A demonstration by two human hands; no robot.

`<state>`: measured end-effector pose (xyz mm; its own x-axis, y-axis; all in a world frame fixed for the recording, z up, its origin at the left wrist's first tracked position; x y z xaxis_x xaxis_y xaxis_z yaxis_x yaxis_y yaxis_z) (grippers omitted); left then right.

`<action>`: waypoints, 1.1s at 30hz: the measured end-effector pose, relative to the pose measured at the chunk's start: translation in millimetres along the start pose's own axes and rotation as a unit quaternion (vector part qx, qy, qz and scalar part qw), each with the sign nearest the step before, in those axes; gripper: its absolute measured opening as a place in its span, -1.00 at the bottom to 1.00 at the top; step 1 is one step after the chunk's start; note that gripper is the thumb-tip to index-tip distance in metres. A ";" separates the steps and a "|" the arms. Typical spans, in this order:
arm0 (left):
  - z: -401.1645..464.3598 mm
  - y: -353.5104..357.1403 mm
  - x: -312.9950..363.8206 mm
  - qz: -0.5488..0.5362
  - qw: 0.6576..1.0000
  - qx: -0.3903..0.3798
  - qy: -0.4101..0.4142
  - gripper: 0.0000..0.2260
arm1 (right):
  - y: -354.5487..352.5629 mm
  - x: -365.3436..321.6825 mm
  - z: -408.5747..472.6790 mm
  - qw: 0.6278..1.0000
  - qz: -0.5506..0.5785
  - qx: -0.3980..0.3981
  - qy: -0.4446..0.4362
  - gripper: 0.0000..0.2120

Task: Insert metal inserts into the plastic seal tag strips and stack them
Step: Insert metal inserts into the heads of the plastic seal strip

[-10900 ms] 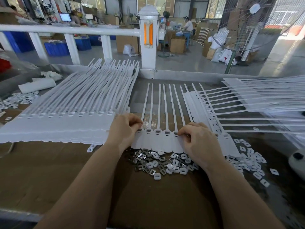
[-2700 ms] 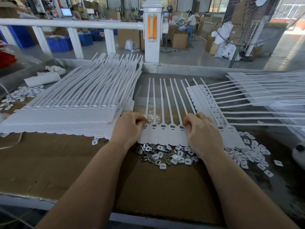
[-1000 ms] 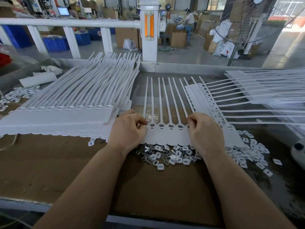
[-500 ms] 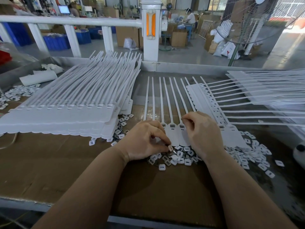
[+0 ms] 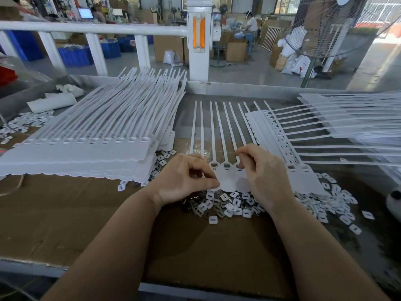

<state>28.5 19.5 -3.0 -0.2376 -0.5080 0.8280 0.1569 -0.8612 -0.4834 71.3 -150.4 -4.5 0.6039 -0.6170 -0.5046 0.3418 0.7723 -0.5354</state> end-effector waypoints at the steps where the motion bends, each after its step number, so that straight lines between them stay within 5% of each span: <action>1: -0.4 -1.0 -0.2 0.005 1.000 -0.018 -0.001 -0.95 | -0.1 -0.3 -0.3 1.000 0.000 -0.001 0.000 -0.84; 10: 0.9 -3.0 -6.7 0.087 0.992 -0.082 0.029 -0.87 | 1.9 1.5 -1.7 1.000 0.000 -0.012 0.026 -0.84; 33: 4.1 -3.7 -8.6 -0.045 0.997 0.056 -0.025 -0.93 | 5.8 -1.6 -1.6 0.995 0.064 -0.076 -0.018 -0.89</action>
<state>33.9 27.1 -7.2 -0.2069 -0.4257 0.8809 0.2445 -0.8943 -0.3748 71.2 -145.2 -7.9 0.6612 -0.5072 -0.5528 0.1497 0.8112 -0.5653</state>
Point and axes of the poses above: each hand's wrist, its own z-axis towards the middle knuckle, its own y-axis out of the palm, x = y × z, the point moved 2 cm from there along z, towards the middle knuckle, and after that the axes turned 11 degrees about x, right-handed, at the moved point
